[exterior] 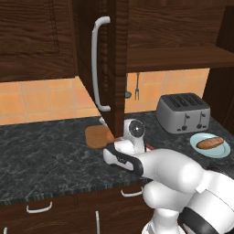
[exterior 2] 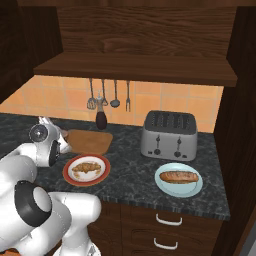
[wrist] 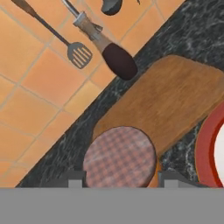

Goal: From the different types of pastries on the counter, select a croissant and place it on the cutting board. Then retrieve a jar of jam from the cabinet and place it alongside the croissant on the cutting board.

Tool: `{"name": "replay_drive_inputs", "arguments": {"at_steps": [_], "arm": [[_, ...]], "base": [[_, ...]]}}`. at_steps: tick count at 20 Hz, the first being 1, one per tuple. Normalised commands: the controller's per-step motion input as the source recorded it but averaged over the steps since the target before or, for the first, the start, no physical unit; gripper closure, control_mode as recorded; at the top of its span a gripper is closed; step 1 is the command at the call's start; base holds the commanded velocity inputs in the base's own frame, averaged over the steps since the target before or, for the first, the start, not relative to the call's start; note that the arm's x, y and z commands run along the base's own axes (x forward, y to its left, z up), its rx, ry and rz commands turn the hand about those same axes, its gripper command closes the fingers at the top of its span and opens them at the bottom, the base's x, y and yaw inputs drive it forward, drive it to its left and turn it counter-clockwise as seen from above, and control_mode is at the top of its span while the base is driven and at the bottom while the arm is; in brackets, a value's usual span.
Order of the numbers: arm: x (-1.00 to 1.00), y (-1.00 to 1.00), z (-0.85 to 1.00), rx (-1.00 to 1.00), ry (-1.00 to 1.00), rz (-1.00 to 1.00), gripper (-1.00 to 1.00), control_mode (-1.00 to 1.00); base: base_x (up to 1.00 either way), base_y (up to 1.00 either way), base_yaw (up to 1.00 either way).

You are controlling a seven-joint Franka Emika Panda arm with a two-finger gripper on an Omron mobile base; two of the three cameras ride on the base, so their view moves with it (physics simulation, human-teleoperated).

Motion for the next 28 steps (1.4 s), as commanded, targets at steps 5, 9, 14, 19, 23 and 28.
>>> {"name": "replay_drive_inputs", "arguments": {"at_steps": [5,9,14,19,23,28], "arm": [[0.0,0.02,0.03,-0.11,-0.49,0.0,1.0,-1.0],[-0.01,0.12,0.0,-0.02,-0.09,0.0,1.0,-1.0],[0.02,0.01,-0.15,0.0,0.07,0.0,1.0,-1.0],[0.02,0.0,-0.11,0.0,0.13,0.0,1.0,-1.0],[0.14,0.01,-0.1,0.0,0.14,0.0,1.0,-1.0],[0.15,0.05,-0.09,0.0,0.08,0.0,1.0,-1.0]], "base": [[0.0,0.0,0.0],[0.0,0.0,0.0],[0.0,0.0,0.0],[0.0,0.0,0.0],[0.0,0.0,0.0],[0.0,0.0,0.0]]}}
